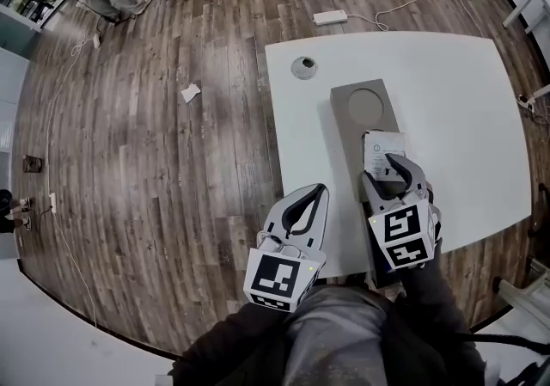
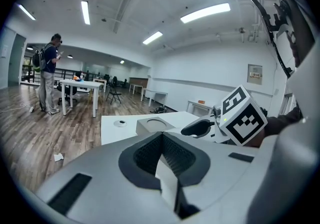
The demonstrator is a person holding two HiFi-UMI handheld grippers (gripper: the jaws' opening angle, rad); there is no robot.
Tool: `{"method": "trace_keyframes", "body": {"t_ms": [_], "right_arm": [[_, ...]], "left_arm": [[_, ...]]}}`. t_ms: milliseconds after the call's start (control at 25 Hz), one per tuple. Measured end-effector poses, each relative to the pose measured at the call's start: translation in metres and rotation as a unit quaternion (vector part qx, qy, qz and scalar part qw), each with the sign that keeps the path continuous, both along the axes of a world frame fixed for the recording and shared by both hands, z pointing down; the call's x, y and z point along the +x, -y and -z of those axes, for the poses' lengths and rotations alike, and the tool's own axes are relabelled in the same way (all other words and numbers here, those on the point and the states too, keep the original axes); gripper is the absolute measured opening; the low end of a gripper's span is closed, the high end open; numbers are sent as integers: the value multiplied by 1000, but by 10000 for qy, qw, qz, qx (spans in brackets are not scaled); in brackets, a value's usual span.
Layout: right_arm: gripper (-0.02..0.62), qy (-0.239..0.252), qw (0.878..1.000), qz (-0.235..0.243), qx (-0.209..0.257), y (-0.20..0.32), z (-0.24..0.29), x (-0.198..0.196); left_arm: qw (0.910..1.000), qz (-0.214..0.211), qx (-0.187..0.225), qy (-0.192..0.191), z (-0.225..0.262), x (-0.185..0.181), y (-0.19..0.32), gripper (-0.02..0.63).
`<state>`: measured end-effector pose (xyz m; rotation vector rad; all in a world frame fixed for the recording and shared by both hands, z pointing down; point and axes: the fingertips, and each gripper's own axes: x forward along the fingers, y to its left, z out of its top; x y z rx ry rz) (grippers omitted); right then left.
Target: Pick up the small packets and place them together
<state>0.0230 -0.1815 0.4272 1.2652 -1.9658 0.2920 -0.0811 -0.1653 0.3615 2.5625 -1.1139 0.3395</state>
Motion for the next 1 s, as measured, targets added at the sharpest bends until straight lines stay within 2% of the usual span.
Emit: {"method": "trace_keyframes", "body": {"t_ms": [80,280,440,680,880,1000], "right_arm": [[207,90,9999,46,71,-4,4,-3],[209,394,9977,-35,546,-23,32,2],[209,419,9966,-137,695,-55,45,24],[209,378,9974,-342,511,-145,34,61],[209,437,9990,-69,104,-217,10,58],[209,441,9990,98,-47,-235,3,51]], "left_arm": [[10000,-1,21,-7,3,1,-5,3],[9999,19,116,34,10,6,-30,3],[9998,37,186,-96,20,21,-56,3],[9995,151,219,-138,28,37,-107,3],[9997,90,200,-132,28,60,-151,3],[9998,-28,137,-146,25,71,-170,3]]}}
